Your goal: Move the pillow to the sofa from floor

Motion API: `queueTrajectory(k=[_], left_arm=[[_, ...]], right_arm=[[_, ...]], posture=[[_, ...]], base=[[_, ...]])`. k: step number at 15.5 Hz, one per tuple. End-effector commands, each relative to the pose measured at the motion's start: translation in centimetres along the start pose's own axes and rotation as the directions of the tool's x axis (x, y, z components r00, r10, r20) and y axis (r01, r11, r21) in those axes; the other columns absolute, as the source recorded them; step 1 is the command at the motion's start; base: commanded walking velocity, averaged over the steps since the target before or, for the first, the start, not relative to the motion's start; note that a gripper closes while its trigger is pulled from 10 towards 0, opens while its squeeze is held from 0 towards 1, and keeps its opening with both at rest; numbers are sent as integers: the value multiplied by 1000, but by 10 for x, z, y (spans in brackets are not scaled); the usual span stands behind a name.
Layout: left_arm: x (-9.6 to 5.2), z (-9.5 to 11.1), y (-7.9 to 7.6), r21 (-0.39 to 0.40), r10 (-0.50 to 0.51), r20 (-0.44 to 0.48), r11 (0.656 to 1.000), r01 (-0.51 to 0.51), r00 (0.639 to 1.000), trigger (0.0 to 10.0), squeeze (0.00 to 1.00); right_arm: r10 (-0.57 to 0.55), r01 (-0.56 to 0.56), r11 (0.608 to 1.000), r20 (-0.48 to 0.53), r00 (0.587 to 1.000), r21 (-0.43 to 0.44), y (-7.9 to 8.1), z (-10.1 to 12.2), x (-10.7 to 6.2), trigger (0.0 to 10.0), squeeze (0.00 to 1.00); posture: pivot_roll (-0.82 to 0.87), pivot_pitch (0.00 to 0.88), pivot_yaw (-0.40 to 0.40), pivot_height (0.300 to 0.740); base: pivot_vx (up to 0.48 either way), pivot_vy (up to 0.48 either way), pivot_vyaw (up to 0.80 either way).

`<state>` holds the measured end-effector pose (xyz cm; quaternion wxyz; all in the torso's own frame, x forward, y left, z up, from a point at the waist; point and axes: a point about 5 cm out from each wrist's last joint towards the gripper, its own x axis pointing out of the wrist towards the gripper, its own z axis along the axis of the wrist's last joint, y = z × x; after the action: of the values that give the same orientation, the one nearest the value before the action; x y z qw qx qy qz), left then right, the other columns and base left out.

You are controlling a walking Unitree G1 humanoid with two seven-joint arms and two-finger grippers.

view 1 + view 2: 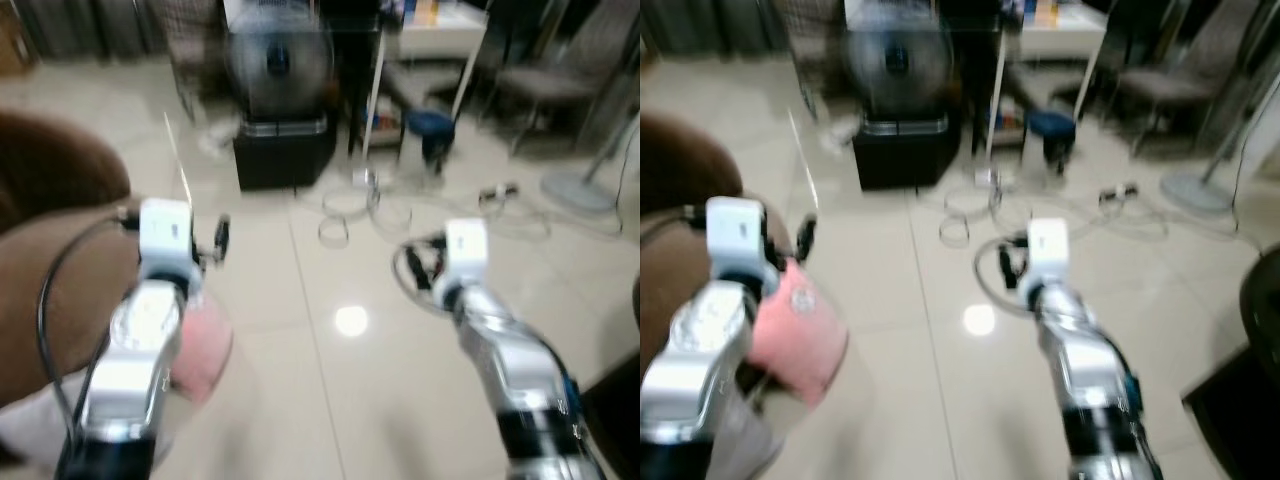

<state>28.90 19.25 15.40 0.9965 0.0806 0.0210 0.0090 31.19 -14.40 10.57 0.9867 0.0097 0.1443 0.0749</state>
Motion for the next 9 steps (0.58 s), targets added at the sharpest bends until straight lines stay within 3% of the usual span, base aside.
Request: queueTrajectory(k=[1, 9], left_arm=[[0, 2, -3, 6, -12, 12, 1000, 12, 1000, 10000, 0], [0, 2, -2, 15, -16, 16, 1000, 16, 1000, 10000, 0]], right_arm=[[-4, 4, 1000, 15, 1000, -10, -2, 5, 0, 10000, 0], [45, -44, 998, 21, 999, -55, 5, 4, -1, 10000, 0]], posture=[[33, 0, -4, 740], [39, 0, -5, 740]], base=[[0, 304, 0], [0, 356, 51]])
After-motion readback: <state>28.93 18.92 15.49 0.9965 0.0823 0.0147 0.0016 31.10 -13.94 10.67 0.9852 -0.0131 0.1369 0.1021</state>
